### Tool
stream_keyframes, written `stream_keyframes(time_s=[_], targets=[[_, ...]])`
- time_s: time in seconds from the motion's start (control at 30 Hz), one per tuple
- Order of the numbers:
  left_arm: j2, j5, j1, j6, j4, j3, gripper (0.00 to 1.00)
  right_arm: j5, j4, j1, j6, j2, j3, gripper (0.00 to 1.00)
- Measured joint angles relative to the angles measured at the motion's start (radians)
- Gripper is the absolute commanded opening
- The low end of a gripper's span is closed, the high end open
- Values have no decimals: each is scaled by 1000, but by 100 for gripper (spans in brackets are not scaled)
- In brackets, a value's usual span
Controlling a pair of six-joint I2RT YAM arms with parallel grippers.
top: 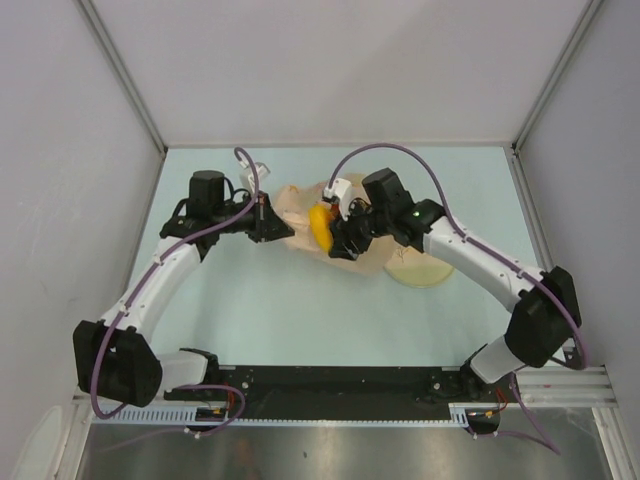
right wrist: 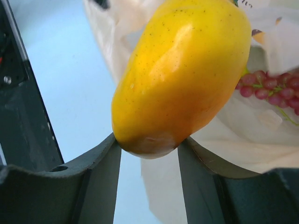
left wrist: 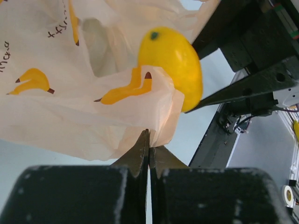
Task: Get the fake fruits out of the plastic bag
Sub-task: Take out the fake fruit from the plastic bag, then place the fake fruit on the plate.
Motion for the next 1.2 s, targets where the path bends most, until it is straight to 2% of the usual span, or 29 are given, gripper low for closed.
stream_keyframes(time_s=[0.17, 0.37, 0.53, 0.63, 0.77, 0.9, 1.2], targets=[[0, -1, 0, -11, 11, 4, 0, 18, -103, -57, -77, -144, -20, 31], [-3, -2, 0, -14, 12, 4, 0, 117, -230, -300, -153, -441, -20, 32], [-3, -2, 3, -19, 11, 4, 0, 132, -360, -547, -202, -532, -100, 33], [-3, -2, 5, -19, 11, 4, 0, 132, -396, -717, -201, -445, -215, 35], [-3, -2, 5, -19, 11, 4, 1, 140, -401, -798, -186, -212, -277, 32], [-3, -5, 5, -15, 6, 4, 0, 161, -371, -801, -186, -75, -293, 33], [-11, -11, 5, -11, 1, -13, 0, 234, -243, -741, -187, 43, -293, 37]])
